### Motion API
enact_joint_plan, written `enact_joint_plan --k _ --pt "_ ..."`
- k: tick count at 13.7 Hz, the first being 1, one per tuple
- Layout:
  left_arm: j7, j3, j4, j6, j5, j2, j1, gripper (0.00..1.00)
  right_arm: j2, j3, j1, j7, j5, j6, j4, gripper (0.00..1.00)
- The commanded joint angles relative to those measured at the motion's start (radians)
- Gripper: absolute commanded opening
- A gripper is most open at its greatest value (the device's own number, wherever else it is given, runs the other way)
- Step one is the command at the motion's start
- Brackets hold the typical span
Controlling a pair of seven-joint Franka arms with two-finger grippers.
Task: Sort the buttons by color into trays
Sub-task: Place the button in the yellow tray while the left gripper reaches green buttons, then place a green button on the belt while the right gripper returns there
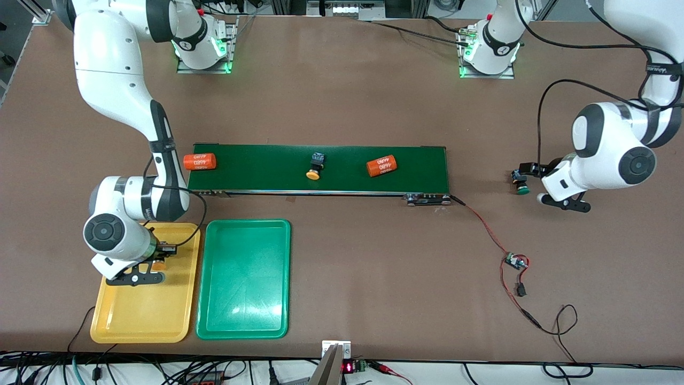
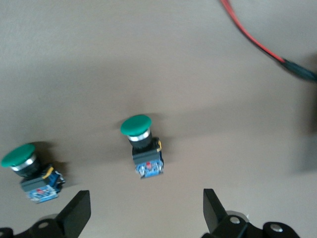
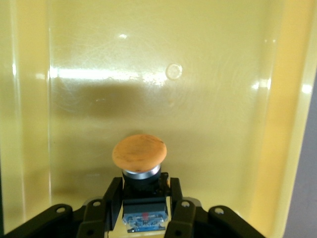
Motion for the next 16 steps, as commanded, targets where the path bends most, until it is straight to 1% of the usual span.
enact_joint_plan --k 1,2,3,5,7,8,9,10,11,12,14,16 --pt "-0.092 0.003 -0.105 0.174 -0.005 0.010 -0.003 1.00 0.029 0.009 0.001 0.001 -0.008 0.038 0.036 0.99" --pt "-0.092 0.004 -0.135 0.242 -0.005 0.021 -0.005 1.00 0.022 0.009 -0.003 0.003 0.000 0.037 0.036 1.00" --pt "-0.094 0.004 -0.161 0.295 -0.005 0.035 -0.005 1.00 0.019 0.009 -0.014 0.000 0.029 0.039 0.036 1.00" --pt "-0.092 0.004 -0.199 0.365 -0.004 0.059 -0.003 1.00 -0.021 0.012 -0.017 -0.005 0.128 0.008 0.026 1.00" --pt "-0.092 0.004 -0.208 0.368 -0.004 0.064 -0.005 1.00 -0.098 0.012 -0.005 0.009 0.138 -0.133 0.014 1.00" --pt "-0.089 0.004 -0.210 0.365 -0.004 0.064 -0.005 0.91 -0.147 0.013 0.003 0.029 0.140 -0.218 0.003 1.00" --pt "-0.086 0.003 -0.210 0.347 -0.004 0.058 -0.003 0.56 -0.190 0.013 0.013 0.053 0.141 -0.280 -0.012 1.00" --pt "-0.086 0.003 -0.210 0.324 -0.004 0.058 -0.003 0.40 -0.240 0.013 0.033 0.076 0.141 -0.305 -0.047 1.00" --pt "-0.087 0.001 -0.210 0.311 -0.004 0.055 -0.003 0.31 -0.297 0.012 0.055 0.084 0.140 -0.301 -0.108 1.00" --pt "-0.089 0.001 -0.209 0.307 -0.004 0.049 -0.002 0.26 -0.340 0.012 0.084 0.086 0.140 -0.290 -0.165 1.00" --pt "-0.100 0.000 -0.198 0.240 -0.005 0.024 -0.002 0.23 -0.430 0.012 0.116 0.106 0.140 -0.278 -0.266 1.00" --pt "-0.103 -0.014 -0.193 0.169 -0.005 -0.029 -0.006 0.19 -0.512 0.013 0.176 0.188 0.141 -0.204 -0.384 1.00"
